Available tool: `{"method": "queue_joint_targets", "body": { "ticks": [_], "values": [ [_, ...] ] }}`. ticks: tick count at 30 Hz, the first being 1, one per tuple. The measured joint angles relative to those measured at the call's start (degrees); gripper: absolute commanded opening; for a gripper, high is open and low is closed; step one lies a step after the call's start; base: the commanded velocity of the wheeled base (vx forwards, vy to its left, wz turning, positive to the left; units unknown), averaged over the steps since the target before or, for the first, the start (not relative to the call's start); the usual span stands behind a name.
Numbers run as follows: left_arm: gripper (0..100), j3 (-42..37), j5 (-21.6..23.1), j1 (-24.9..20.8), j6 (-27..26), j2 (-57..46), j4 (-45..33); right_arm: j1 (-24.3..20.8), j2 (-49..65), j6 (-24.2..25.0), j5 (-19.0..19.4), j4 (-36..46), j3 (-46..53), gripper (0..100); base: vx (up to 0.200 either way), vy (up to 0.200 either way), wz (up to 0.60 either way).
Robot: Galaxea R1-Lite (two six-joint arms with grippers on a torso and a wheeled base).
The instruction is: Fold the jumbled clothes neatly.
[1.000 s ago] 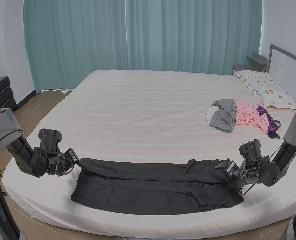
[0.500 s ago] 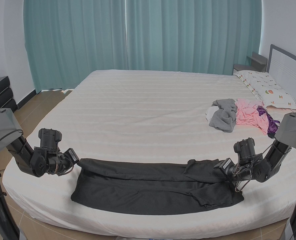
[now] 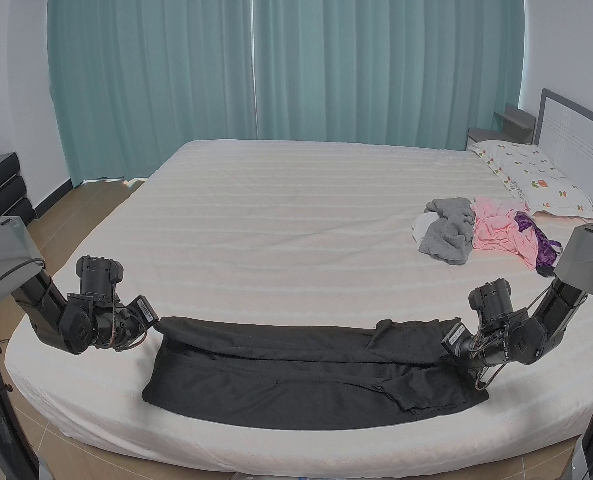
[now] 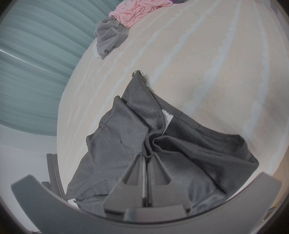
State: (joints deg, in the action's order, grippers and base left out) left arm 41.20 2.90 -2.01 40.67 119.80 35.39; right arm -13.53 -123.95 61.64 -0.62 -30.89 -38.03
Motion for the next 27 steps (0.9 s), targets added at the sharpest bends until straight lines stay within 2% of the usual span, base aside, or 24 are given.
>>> {"method": "queue_joint_targets", "body": {
  "ticks": [4, 5, 19, 20, 27],
  "values": [
    [0, 0.0, 0.05, 0.0, 0.0, 0.07, 0.0, -0.02, 0.94, -0.02, 0.05, 0.21, 0.15, 0, 0.0, 0.0, 0.0],
    [0, 0.0, 0.05, 0.0, 0.0, 0.1, 0.0, -0.02, 1.13, 0.0, 0.07, 0.11, 0.15, 100, 0.0, 0.0, 0.0],
    [0, 0.05, 0.07, 0.0, -0.07, 0.24, 0.02, 0.13, 1.88, -0.24, 0.02, 0.33, -1.96, 100, 0.0, 0.0, 0.0],
    [0, 0.06, 0.07, 0.0, -0.07, 0.24, 0.0, 0.28, 1.74, -0.28, -0.04, 0.32, -2.26, 0, 0.0, 0.0, 0.0],
    [0, 0.2, 0.02, 0.06, -0.05, 0.24, 0.02, 0.66, 1.41, -1.18, -0.88, 0.54, -2.43, 0, 0.0, 0.0, 0.0]
  ]
}}
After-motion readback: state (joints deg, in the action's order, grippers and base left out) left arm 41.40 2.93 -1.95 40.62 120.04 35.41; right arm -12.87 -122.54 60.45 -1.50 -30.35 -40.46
